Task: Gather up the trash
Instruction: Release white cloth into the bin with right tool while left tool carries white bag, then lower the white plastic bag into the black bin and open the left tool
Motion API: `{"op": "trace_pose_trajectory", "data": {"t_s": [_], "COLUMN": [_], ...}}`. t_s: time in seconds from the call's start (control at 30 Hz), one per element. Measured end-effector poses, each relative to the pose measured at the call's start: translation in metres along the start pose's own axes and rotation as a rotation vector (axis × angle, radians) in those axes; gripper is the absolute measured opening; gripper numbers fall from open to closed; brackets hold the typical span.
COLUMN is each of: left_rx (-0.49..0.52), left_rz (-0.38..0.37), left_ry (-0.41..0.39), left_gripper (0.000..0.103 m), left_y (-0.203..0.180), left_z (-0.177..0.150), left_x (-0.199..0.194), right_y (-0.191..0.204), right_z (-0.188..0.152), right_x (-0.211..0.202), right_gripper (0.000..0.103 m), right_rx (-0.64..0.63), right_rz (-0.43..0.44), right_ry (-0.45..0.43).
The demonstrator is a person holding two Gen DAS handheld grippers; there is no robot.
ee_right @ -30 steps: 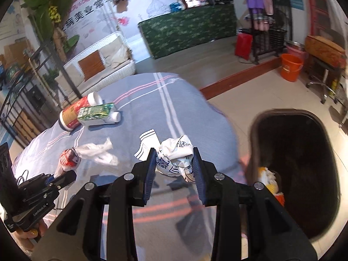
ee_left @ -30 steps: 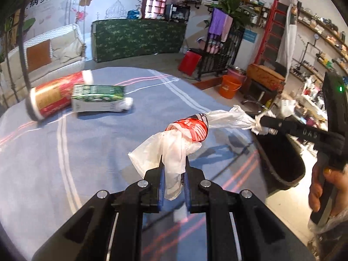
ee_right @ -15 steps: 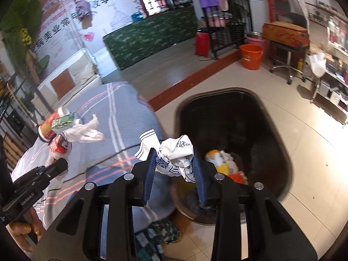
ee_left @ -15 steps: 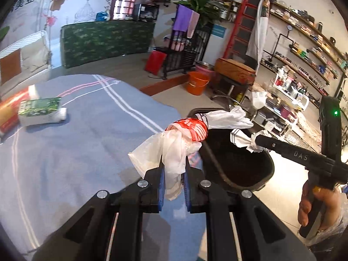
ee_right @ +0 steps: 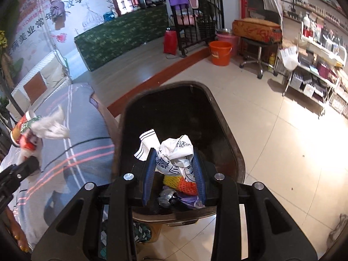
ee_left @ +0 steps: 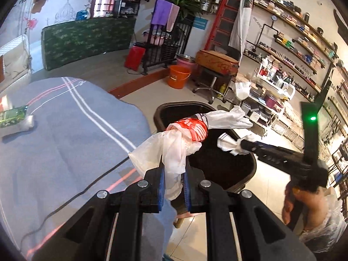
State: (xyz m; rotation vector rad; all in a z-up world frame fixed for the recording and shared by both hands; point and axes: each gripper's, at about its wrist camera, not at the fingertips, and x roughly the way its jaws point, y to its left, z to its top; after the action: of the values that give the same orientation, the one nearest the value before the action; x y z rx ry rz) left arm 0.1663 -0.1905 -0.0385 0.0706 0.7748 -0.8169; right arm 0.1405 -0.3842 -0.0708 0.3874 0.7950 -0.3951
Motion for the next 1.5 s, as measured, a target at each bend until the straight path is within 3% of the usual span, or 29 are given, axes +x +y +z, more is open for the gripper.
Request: {"op": "trace_pose_trajectory", "data": {"t_s": [0.33, 0.47, 0.67, 1.03, 1.5], "left_rx": [0.029, 0.036, 0.042, 0.057, 0.074], "left_rz": [-0.026, -0.025, -0.03, -0.076, -0.102], "left_ry": [0.043, 0.061, 0.082, 0.135, 0.253], "left_gripper": [0.015, 0.015, 0.015, 0.015, 0.015], "left_y": [-0.015, -0.017, -0.019, -0.032, -0.051], "left_z": [-0.003, -0.005, -0.005, 0.002, 0.003], "left_x": [0.017, 0.021, 0.03, 0.053, 0.108], "right_y": [-0.009, -0.008, -0.012, -0.051, -0.078], "right_z": [-0.01, -0.012, -0.016, -0.01, -0.008], "right_x": [0.04, 0.046, 0.035, -0.011, -0.031], "right_gripper": [0.036, 0.07, 0.072, 0.08, 0.081], "right_rx": [0.016, 0.031, 0.043, 0.164, 0.215], "right_rz": [-0.032, -0.037, -0.034, -0.107, -0.158], "right_ry": [0.073, 0.089, 0.056, -0.091, -0.141]}}
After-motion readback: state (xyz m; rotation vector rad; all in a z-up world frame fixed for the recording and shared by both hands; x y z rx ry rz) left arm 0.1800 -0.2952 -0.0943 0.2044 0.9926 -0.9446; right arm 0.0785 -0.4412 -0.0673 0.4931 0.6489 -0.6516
